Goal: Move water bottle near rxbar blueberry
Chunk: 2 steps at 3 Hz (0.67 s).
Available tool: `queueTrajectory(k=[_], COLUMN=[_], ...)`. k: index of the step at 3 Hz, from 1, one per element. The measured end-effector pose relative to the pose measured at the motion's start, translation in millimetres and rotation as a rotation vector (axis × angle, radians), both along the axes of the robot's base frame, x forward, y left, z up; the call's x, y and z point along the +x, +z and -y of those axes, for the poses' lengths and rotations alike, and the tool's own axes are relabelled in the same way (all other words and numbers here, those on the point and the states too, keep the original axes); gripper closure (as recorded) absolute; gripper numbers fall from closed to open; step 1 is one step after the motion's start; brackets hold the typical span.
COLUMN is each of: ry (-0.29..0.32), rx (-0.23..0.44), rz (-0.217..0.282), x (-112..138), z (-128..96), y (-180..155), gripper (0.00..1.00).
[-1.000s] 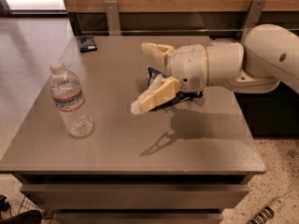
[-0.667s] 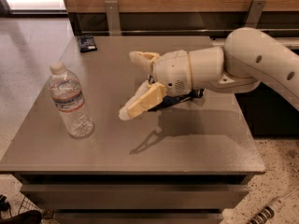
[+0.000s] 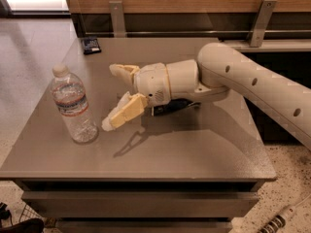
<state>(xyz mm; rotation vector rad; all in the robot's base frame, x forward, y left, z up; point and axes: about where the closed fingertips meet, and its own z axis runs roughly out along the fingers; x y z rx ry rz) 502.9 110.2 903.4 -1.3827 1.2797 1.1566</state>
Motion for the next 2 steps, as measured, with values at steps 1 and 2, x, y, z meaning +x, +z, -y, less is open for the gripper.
queueTrajectory(k=[1,2], ry=[0.059,0.094], rx=[0.097,0.159], rz=[0.008,0.011], x=[-8.4,-16.9], z=[-24.6,-39.8], y=[3.9,6.4], gripper=[0.00,0.00])
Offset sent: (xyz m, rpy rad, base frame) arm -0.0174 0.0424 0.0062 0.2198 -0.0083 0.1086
